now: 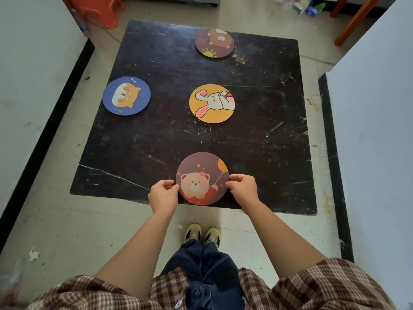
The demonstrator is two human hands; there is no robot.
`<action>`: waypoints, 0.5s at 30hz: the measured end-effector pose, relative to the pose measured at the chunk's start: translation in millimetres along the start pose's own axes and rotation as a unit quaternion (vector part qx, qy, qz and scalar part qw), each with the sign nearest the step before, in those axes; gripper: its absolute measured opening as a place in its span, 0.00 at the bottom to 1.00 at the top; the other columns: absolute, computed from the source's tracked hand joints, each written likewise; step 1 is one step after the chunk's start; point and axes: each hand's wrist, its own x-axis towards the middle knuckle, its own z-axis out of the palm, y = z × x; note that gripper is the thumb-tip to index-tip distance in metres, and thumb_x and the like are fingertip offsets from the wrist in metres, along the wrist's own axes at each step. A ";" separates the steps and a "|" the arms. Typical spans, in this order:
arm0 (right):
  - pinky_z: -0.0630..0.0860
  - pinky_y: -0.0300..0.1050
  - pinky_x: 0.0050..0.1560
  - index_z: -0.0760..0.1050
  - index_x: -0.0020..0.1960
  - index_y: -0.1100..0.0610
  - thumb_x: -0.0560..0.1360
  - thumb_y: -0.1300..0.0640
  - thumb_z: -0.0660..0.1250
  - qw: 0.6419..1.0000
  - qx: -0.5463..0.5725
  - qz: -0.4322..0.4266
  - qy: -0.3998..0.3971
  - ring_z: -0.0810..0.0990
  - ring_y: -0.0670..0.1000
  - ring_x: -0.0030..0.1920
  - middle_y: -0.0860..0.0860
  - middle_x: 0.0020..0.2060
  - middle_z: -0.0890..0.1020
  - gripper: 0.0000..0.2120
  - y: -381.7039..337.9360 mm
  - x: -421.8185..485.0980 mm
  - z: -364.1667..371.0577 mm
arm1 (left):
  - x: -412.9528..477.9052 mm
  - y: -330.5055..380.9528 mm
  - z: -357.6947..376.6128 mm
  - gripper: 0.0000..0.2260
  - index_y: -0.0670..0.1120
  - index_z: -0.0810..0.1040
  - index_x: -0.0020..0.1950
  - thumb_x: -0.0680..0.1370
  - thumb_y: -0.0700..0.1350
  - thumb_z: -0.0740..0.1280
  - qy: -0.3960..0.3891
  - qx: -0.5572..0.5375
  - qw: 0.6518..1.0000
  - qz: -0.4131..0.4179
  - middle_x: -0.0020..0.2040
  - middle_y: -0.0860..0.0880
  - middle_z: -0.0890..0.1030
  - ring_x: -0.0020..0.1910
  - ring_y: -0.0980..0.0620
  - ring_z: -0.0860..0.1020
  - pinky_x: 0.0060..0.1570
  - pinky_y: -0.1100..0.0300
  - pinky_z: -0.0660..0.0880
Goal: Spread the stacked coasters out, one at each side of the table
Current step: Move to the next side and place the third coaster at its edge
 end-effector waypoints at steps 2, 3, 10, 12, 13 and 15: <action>0.78 0.47 0.49 0.79 0.56 0.58 0.73 0.63 0.67 1.000 -0.005 -0.005 0.003 0.78 0.52 0.49 0.55 0.51 0.82 0.12 0.1 -0.6 -0.5 | 0.8 1.6 -0.8 0.09 0.44 0.80 0.53 0.74 0.42 0.71 -0.001 0.012 1.000 0.010 0.48 0.45 0.83 0.44 0.50 0.79 0.41 0.59 0.77; 0.78 0.48 0.50 0.78 0.56 0.58 0.73 0.63 0.67 1.000 -0.006 -0.007 0.005 0.78 0.53 0.49 0.55 0.51 0.82 0.13 -0.1 -0.6 -1.1 | 1.0 2.7 -0.8 0.09 0.44 0.80 0.53 0.74 0.43 0.71 -0.003 0.020 1.000 0.018 0.48 0.45 0.83 0.43 0.51 0.78 0.39 0.61 0.76; 0.72 0.41 0.44 0.76 0.59 0.58 0.72 0.61 0.69 0.998 -0.043 -0.036 0.015 0.77 0.50 0.47 0.54 0.52 0.81 0.15 0.1 2.3 -8.9 | -2.9 17.8 11.3 0.10 0.47 0.78 0.54 0.75 0.48 0.69 -0.006 0.120 0.986 0.119 0.55 0.46 0.76 0.53 0.49 0.74 0.44 0.56 0.75; 0.72 0.42 0.45 0.75 0.60 0.57 0.72 0.59 0.69 0.996 -0.070 -0.049 0.013 0.77 0.49 0.47 0.54 0.52 0.81 0.16 1.2 4.4 -13.8 | -5.1 25.5 20.4 0.10 0.49 0.77 0.55 0.75 0.48 0.68 -0.014 0.149 0.976 0.157 0.56 0.47 0.75 0.55 0.50 0.71 0.43 0.59 0.73; 0.72 0.42 0.46 0.75 0.60 0.57 0.72 0.59 0.69 0.994 -0.088 -0.057 0.013 0.76 0.49 0.47 0.53 0.53 0.80 0.17 1.7 5.7 -17.0 | -6.6 30.0 26.0 0.10 0.50 0.77 0.56 0.75 0.48 0.67 -0.022 0.160 0.972 0.173 0.57 0.48 0.74 0.56 0.50 0.70 0.43 0.60 0.71; 0.73 0.43 0.49 0.74 0.61 0.56 0.73 0.57 0.68 0.989 -0.122 -0.080 0.015 0.76 0.49 0.49 0.53 0.54 0.79 0.17 2.2 8.8 -24.0 | -11.1 39.0 37.4 0.10 0.51 0.76 0.57 0.75 0.48 0.66 -0.037 0.180 0.963 0.199 0.58 0.48 0.74 0.58 0.50 0.69 0.44 0.59 0.70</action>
